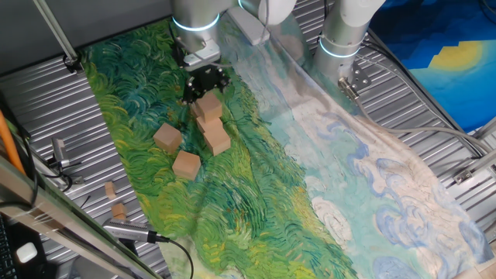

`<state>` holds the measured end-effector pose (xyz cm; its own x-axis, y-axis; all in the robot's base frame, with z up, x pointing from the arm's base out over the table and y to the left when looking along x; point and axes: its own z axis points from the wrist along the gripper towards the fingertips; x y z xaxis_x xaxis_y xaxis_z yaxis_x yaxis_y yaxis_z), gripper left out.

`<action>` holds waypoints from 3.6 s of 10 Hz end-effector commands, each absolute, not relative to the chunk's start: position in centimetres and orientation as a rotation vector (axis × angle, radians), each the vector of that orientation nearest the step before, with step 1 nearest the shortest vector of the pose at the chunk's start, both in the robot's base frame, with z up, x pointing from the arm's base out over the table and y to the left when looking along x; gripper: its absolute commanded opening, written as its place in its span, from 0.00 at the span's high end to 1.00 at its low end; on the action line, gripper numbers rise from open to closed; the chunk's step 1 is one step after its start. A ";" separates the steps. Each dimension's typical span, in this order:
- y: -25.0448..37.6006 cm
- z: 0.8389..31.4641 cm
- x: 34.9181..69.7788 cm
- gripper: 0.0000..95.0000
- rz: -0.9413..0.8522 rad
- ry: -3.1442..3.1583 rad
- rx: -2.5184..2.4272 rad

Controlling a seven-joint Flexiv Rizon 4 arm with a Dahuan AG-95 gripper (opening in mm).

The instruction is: Stack the blocks into a pyramid shape

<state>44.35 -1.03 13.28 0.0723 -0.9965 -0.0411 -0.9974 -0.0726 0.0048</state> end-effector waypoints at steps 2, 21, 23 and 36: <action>1.7 14.8 44.3 0.40 0.092 2.294 -2.160; 9.5 15.0 41.5 1.00 0.002 2.734 -1.667; 9.5 15.0 41.5 1.00 -0.014 2.779 -1.594; 7.4 15.6 47.9 0.60 -0.017 2.665 -1.740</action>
<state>47.38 7.50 15.61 -0.4041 -0.9139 0.0397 -0.9143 0.4048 0.0122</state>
